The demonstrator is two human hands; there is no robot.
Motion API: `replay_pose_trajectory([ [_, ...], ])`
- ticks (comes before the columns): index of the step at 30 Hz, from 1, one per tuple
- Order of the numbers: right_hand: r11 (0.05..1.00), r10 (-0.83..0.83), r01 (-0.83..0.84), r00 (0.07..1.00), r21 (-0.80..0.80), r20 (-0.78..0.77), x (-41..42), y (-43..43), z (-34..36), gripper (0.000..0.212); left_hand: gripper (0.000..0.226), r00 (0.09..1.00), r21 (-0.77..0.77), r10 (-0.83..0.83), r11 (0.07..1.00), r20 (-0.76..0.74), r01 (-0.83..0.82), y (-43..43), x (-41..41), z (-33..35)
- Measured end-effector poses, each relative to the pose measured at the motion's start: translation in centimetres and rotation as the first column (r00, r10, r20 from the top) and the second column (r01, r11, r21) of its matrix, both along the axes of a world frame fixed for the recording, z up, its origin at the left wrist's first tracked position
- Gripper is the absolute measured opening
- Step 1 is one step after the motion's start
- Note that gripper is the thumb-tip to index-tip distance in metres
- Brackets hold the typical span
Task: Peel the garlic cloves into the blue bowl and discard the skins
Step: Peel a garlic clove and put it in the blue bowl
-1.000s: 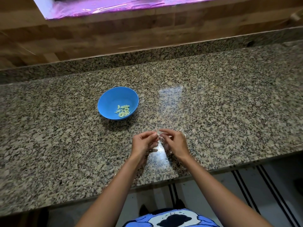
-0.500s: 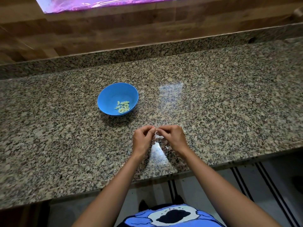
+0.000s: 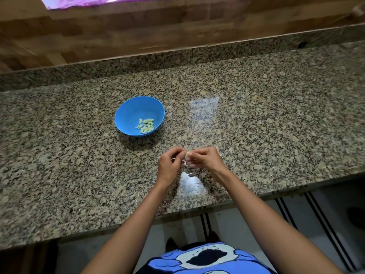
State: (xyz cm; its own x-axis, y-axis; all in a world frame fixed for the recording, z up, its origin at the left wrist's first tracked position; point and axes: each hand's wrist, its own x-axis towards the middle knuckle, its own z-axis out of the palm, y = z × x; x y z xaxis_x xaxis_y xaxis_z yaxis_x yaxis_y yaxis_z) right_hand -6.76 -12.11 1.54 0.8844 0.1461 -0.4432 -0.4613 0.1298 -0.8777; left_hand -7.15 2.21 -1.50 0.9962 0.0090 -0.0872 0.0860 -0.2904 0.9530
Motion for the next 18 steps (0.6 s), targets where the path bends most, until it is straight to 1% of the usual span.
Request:
replay_pose_trajectory([
  [3,0.997,-0.022,0.027,0.998,0.076,-0.067,-0.1,0.2,0.0,0.013,0.014,0.996,-0.163,0.013,0.986,-0.086,-0.027,-0.1,0.2,0.3],
  [4,0.996,-0.041,0.047,0.996,0.078,-0.075,-0.2,0.4,0.0,0.012,0.016,0.994,-0.187,0.028,0.981,-0.109,-0.048,-0.2,0.2,0.3],
  [7,0.989,-0.133,0.137,0.988,0.047,-0.076,-0.4,0.9,-0.2,0.01,0.019,0.993,-0.175,0.064,0.981,-0.098,-0.08,-0.5,0.1,0.1],
  [9,0.985,-0.174,0.175,0.984,0.0,-0.048,-0.4,0.9,-0.3,0.01,0.022,0.995,-0.183,0.034,0.982,-0.091,-0.05,-0.4,0.0,0.1],
  [12,0.987,-0.145,0.146,0.989,-0.069,0.014,-0.5,0.8,-0.2,0.008,0.025,0.988,-0.273,-0.008,0.961,-0.153,-0.034,-0.2,0.2,0.7],
  [16,0.988,-0.117,0.123,0.991,-0.094,0.068,-0.5,1.0,-0.1,0.01,0.02,0.962,-0.357,-0.002,0.929,-0.273,-0.099,-0.2,0.2,1.4],
  [18,0.987,-0.102,0.112,0.991,-0.117,0.087,-0.4,1.1,-0.1,0.012,0.019,0.935,-0.415,-0.019,0.899,-0.355,-0.14,-0.1,0.2,1.4],
])
